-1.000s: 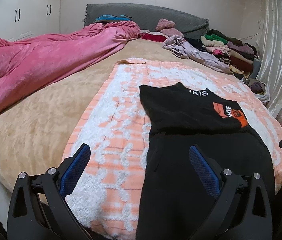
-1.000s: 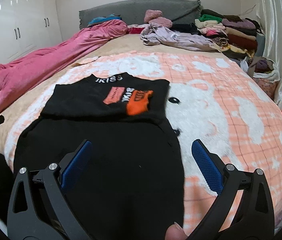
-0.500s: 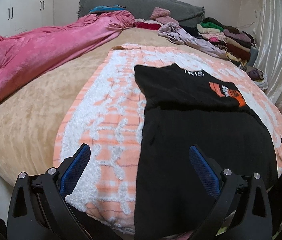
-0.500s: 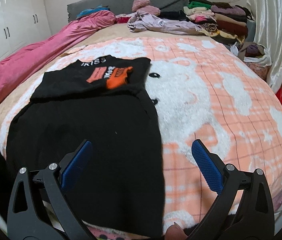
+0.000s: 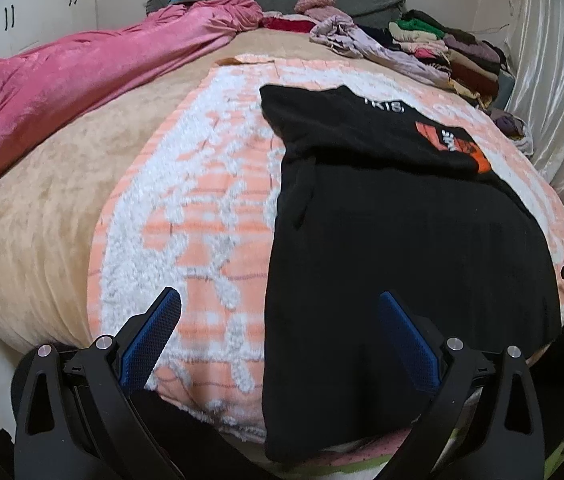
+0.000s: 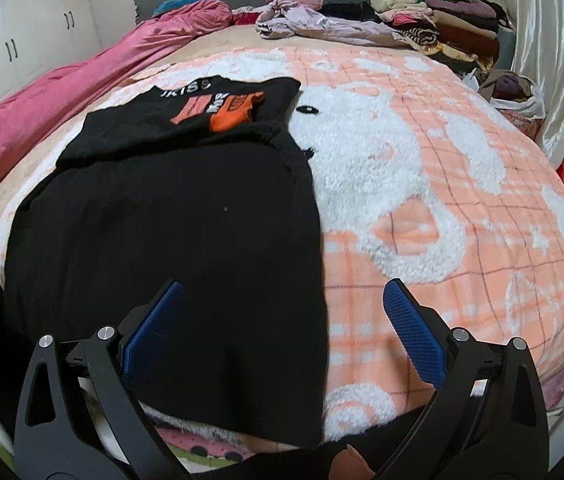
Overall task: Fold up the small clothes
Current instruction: 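Move both open grippers to the hem of the black sweatshirt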
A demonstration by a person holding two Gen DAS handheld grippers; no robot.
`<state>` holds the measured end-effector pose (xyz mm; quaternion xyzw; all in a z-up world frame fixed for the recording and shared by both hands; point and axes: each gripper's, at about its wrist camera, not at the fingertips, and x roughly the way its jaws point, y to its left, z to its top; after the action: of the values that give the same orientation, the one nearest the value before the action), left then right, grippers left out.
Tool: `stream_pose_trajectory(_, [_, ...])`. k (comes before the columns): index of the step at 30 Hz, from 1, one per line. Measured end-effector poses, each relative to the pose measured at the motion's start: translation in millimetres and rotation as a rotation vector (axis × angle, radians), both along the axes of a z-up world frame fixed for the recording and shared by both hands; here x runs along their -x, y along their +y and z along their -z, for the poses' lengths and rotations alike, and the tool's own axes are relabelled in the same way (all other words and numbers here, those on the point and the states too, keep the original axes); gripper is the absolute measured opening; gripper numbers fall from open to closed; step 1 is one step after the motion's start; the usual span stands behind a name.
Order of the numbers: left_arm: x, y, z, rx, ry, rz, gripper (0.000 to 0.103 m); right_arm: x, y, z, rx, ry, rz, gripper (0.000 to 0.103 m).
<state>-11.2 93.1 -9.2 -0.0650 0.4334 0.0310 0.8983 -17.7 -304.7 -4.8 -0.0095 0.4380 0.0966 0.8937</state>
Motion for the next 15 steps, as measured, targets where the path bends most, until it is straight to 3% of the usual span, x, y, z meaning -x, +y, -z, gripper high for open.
stream_pose_trajectory(15, [8.7, -7.7, 30.2, 0.065, 0.08, 0.035, 0.098, 19.7, -6.4, 25.7, -0.013, 0.083, -0.004, 0.094])
